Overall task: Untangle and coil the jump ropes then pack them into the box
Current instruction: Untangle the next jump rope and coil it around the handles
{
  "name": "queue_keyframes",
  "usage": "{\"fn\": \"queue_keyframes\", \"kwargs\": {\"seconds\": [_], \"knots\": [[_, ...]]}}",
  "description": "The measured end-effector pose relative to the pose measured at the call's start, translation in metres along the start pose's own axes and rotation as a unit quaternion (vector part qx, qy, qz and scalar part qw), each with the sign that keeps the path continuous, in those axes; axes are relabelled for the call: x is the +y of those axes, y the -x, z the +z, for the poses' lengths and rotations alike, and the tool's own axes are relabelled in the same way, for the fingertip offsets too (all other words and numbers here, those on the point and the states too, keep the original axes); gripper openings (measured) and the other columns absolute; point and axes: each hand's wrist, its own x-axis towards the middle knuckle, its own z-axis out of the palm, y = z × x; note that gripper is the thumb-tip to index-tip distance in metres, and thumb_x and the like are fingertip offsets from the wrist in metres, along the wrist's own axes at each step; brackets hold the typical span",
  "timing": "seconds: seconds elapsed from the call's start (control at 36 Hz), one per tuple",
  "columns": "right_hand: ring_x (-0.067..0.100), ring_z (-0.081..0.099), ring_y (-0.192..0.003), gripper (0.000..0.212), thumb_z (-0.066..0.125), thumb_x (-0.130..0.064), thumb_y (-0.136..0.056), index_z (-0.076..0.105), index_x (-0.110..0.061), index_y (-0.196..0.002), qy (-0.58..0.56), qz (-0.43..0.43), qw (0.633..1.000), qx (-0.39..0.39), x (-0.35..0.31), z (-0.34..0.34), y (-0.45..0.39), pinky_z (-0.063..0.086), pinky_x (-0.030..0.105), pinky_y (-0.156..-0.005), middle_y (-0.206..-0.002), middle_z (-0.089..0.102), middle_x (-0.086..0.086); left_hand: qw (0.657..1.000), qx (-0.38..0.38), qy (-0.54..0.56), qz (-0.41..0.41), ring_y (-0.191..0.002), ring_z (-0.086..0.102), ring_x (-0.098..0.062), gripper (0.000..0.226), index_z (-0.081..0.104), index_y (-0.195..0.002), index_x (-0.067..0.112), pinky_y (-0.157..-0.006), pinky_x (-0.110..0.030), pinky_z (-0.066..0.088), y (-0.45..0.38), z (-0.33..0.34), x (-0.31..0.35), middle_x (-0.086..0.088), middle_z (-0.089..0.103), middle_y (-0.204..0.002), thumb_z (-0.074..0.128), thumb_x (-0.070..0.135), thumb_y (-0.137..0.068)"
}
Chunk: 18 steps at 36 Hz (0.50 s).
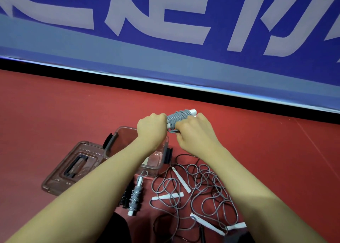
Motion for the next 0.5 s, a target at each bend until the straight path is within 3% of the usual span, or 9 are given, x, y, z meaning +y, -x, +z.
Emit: {"fn": "queue_keyframes", "kwargs": {"seconds": [0.08, 0.14, 0.25, 0.33, 0.39, 0.44, 0.5], "knots": [[0.029, 0.056, -0.091, 0.007, 0.057, -0.019, -0.088, 0.051, -0.016, -0.087, 0.019, 0.001, 1.000, 0.006, 0.001, 0.003, 0.001, 0.027, 0.034, -0.077, -0.094, 0.062, 0.005, 0.997, -0.009, -0.059, 0.041, -0.090, 0.062, -0.033, 0.020, 0.055, -0.105, 0.013, -0.062, -0.030, 0.032, 0.001, 0.000, 0.001, -0.009, 0.063, -0.099, 0.048, 0.004, -0.088], [0.030, 0.057, -0.082, 0.020, 0.070, -0.022, -0.081, 0.057, -0.009, -0.088, 0.015, 0.011, 1.000, 0.012, 0.003, 0.006, 0.001, 0.030, 0.034, -0.071, -0.093, 0.057, 0.008, 0.996, -0.007, -0.071, 0.061, -0.092, 0.062, -0.032, 0.019, 0.056, -0.104, 0.014, -0.062, -0.030, 0.032, -0.001, 0.001, -0.001, -0.008, 0.064, -0.100, 0.049, 0.006, -0.089], [0.028, 0.045, -0.100, 0.031, 0.058, -0.031, -0.092, 0.053, -0.006, -0.109, -0.011, 0.019, 1.000, -0.022, 0.008, 0.014, 0.003, 0.029, 0.033, -0.083, -0.120, 0.043, 0.008, 0.990, -0.005, -0.083, 0.118, -0.091, 0.060, -0.029, 0.010, 0.056, -0.095, 0.016, -0.053, -0.027, 0.026, -0.001, -0.003, -0.003, -0.003, 0.064, -0.099, 0.051, 0.010, -0.088], [0.027, 0.040, -0.114, 0.030, 0.054, -0.032, -0.094, 0.048, -0.008, -0.111, -0.027, 0.015, 0.999, -0.036, 0.008, 0.019, 0.004, 0.026, 0.033, -0.094, -0.123, 0.045, 0.007, 0.987, -0.007, -0.057, 0.151, -0.088, 0.059, -0.027, 0.007, 0.059, -0.089, 0.016, -0.046, -0.026, 0.013, -0.001, -0.004, -0.003, -0.003, 0.064, -0.095, 0.056, 0.012, -0.083], [0.027, 0.045, -0.110, 0.024, 0.052, -0.030, -0.095, 0.045, -0.010, -0.107, -0.038, 0.017, 0.998, -0.043, 0.005, 0.020, 0.004, 0.028, 0.031, -0.089, -0.114, 0.050, 0.006, 0.982, 0.030, -0.038, 0.184, -0.066, 0.060, -0.026, 0.017, 0.060, -0.070, 0.015, -0.045, -0.022, 0.007, -0.001, -0.006, -0.005, -0.004, 0.062, -0.073, 0.075, 0.012, -0.062], [0.026, 0.050, -0.102, 0.023, 0.050, -0.029, -0.096, 0.044, -0.010, -0.107, -0.039, 0.025, 0.998, -0.039, 0.004, 0.019, 0.003, 0.028, 0.029, -0.080, -0.109, 0.053, 0.006, 0.977, 0.066, -0.047, 0.199, -0.039, 0.049, -0.021, 0.041, 0.051, -0.046, 0.016, -0.047, -0.015, 0.009, -0.001, -0.007, -0.008, 0.000, 0.048, -0.047, 0.086, 0.011, -0.025], [0.025, 0.051, -0.099, 0.023, 0.049, -0.030, -0.097, 0.044, -0.010, -0.108, -0.041, 0.024, 0.999, -0.024, 0.003, 0.017, 0.003, 0.025, 0.027, -0.075, -0.108, 0.054, 0.005, 0.971, 0.106, -0.040, 0.213, -0.037, 0.045, -0.021, 0.045, 0.048, -0.043, 0.016, -0.048, -0.018, 0.014, -0.005, 0.001, -0.012, 0.000, 0.044, -0.046, 0.084, 0.007, -0.018]]}}
